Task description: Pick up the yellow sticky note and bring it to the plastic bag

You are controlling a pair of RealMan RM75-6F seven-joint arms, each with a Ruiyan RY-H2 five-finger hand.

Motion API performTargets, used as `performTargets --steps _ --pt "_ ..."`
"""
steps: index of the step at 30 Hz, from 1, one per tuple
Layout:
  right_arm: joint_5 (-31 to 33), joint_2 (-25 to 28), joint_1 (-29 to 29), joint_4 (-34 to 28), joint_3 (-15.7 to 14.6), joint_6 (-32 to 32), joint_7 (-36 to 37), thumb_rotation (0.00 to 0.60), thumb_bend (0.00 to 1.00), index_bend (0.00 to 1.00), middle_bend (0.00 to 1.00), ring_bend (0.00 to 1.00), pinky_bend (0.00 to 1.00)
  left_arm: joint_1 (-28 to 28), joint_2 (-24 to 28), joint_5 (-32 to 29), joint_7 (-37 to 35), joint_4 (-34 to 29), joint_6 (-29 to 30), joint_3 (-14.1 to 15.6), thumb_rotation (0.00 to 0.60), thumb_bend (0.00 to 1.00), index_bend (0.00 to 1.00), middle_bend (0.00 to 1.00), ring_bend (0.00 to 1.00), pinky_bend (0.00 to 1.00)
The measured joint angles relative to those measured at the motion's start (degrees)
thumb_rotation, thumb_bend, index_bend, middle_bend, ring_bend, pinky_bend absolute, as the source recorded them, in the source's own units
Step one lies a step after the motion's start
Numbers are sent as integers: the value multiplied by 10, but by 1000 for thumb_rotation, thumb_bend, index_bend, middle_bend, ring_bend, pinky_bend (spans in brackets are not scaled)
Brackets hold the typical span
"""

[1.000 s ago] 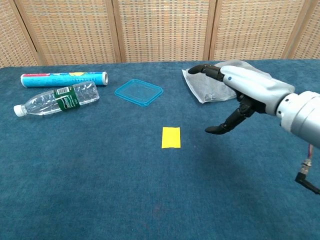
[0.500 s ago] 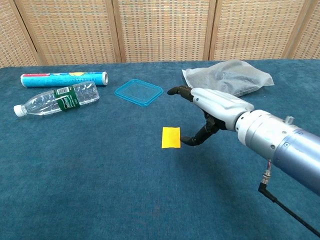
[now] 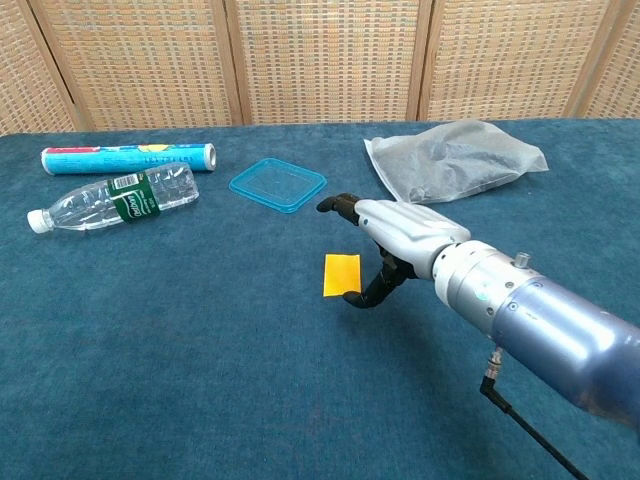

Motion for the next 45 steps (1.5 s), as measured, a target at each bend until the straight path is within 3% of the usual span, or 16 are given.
performTargets --steps 18,39,45 --pt "13 -47 21 93 5 -12 17 600 423 79 0 0 0 -6 -6 -11 5 8 -14 -1 600 171 0 0 0 0" --pt "26 -68 39 143 16 -32 22 600 428 76 0 0 0 -9 -7 -7 0 15 -19 2 600 171 0 0 0 0" --pt "20 -83 46 171 18 -27 23 600 555 93 0 0 0 -9 -7 -2 -8 17 -15 3 600 172 0 0 0 0"
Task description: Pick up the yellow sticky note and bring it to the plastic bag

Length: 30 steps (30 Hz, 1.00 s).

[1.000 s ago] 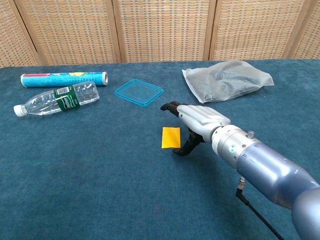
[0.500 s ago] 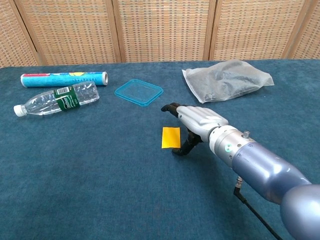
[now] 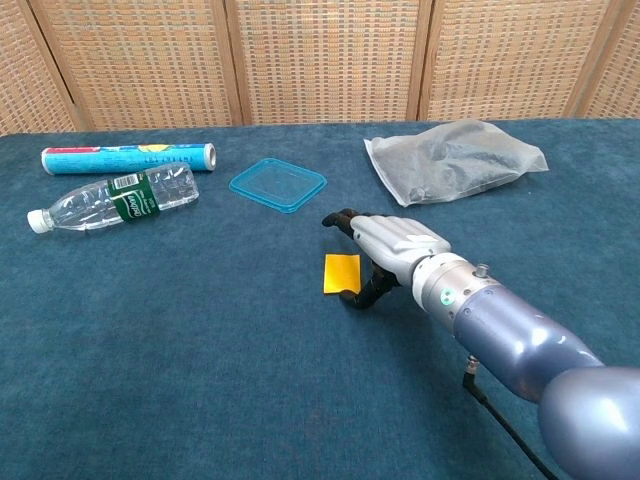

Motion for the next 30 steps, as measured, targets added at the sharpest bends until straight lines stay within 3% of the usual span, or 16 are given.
performTargets --steps 3,16,25,30 --pt "-7 -5 3 8 3 9 4 600 615 100 0 0 0 0 0 0 -2 1 0 0 600 172 0 0 0 0" --pt "-27 19 4 -33 17 42 2 600 658 107 0 0 0 1 2 4 -3 -3 5 1 600 171 0 0 0 0" --pt "-26 49 -18 -100 5 58 -10 600 593 103 0 0 0 2 2 9 -2 -7 9 3 600 172 0 0 0 0" --pt "-18 56 -32 -132 -11 66 -30 600 451 184 0 0 0 3 4 13 -2 -10 14 4 600 171 0 0 0 0"
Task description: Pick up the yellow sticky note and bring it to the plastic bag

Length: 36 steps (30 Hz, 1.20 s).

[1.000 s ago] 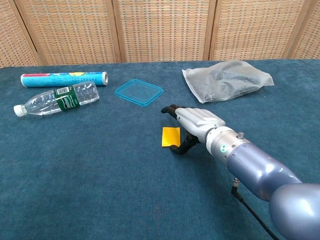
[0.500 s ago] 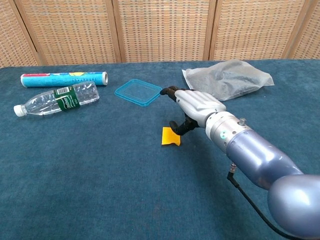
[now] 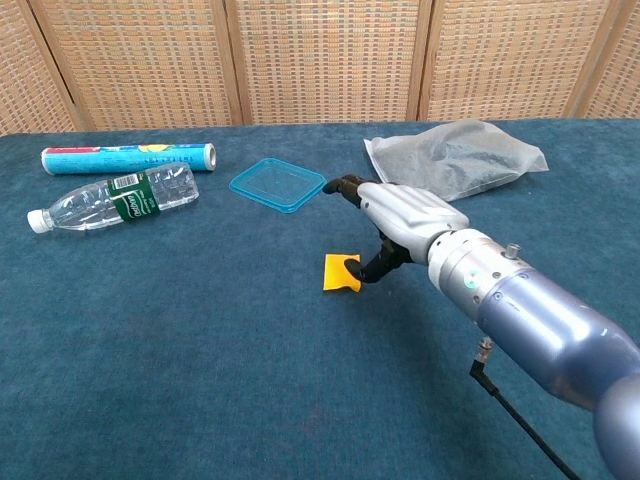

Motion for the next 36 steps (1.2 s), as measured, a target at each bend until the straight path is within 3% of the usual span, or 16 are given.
performTargets --steps 3,7,21,36 --pt "5 -4 -3 -3 -7 1 -10 600 378 254 0 0 0 1 1 1 -2 -2 4 0 600 171 0 0 0 0" --pt "5 -18 -4 7 -10 5 -11 600 359 271 0 0 0 2 3 1 -5 -3 5 -2 600 172 0 0 0 0" --pt "-9 -65 12 96 4 -4 22 600 357 263 0 0 0 0 1 -4 -6 -1 -2 -2 600 172 0 0 0 0" --pt "-5 -78 27 152 24 -26 33 600 357 264 0 0 0 -1 1 -10 -6 1 -7 -3 600 173 0 0 0 0"
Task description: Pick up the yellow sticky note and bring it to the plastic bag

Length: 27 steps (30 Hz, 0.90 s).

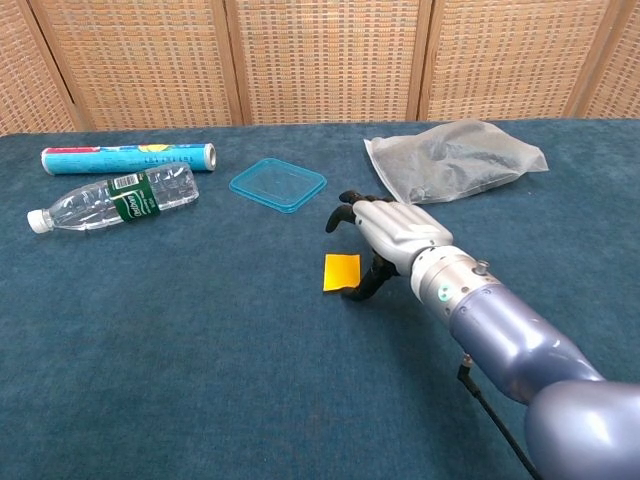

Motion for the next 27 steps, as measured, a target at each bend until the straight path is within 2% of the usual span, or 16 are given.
performTargets --steps 12,20,27 --pt "2 -3 5 23 10 -5 8 600 376 296 0 0 0 -1 0 2 -1 -1 -2 2 600 173 0 0 0 0" --pt "10 1 0 10 9 -11 4 600 370 474 39 0 0 0 2 4 -5 -3 -2 3 600 174 0 0 0 0" --pt "12 4 -2 0 9 -10 -1 600 370 538 86 0 0 -1 4 5 -7 -5 -2 4 600 174 0 0 0 0"
